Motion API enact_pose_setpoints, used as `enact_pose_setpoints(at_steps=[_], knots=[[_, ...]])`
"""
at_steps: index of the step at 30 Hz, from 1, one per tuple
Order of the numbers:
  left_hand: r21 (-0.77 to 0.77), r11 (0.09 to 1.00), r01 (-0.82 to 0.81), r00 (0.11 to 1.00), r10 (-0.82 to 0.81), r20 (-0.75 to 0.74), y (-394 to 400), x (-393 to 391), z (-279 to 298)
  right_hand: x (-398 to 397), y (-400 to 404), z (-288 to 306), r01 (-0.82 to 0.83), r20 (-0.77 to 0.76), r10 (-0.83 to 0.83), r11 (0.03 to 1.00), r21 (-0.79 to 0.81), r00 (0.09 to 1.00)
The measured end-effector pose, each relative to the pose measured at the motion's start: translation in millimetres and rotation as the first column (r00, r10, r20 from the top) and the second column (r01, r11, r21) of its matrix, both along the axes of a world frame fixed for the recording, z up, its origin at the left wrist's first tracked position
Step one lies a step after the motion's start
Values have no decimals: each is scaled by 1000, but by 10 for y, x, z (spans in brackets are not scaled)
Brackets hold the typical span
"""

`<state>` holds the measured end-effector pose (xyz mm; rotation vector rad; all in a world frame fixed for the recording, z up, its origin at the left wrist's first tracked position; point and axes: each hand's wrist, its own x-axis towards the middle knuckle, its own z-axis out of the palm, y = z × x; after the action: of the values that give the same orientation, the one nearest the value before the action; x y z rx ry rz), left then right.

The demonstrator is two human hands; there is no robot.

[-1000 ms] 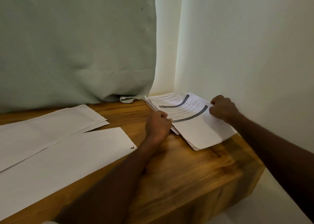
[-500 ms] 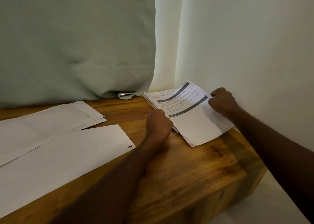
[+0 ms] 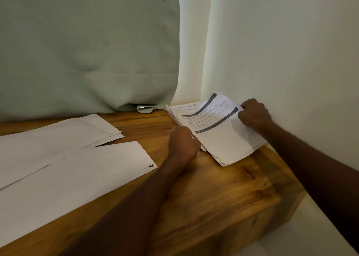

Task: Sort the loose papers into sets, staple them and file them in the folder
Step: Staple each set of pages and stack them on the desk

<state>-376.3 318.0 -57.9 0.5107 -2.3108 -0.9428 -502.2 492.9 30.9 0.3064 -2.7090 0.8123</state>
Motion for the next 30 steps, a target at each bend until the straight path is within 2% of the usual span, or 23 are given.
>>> enact_pose_setpoints(at_steps=[3,6,9,11,13,16,18,20,25,30], knots=[[17,999,29,999,-29,-14,-22,19,21,-5,-83,-113,-28,8,27,995,93,1000],[47,998,42,998,-40,-38,-20,11,9,24,-129,-229,-38,-36,52,949,313,998],[82,996,37,998,-34,-45,12,32,27,132,-154,-278,72,-230,53,861,503,972],[143,990,15,996,-2,-90,28,105,59,265,-195,-250,142,-363,87,817,558,928],[197,980,-9,989,37,-141,3,226,144,468,-296,-201,62,-393,155,872,486,906],[196,978,-69,968,113,-225,-184,475,339,922,-557,-188,-194,-363,265,956,220,893],[135,987,-91,953,125,-276,-446,755,460,1268,-826,-233,-348,-357,344,936,56,868],[44,994,-97,960,105,-260,-809,1130,514,1565,-1158,-286,-471,-327,438,882,-24,838],[-279,945,-170,981,190,46,-2009,2184,445,2071,-2106,-442,-666,-162,651,744,-57,742],[-357,922,-147,896,277,347,-2739,2789,218,2334,-2950,-475,-717,-96,712,696,-35,696]])
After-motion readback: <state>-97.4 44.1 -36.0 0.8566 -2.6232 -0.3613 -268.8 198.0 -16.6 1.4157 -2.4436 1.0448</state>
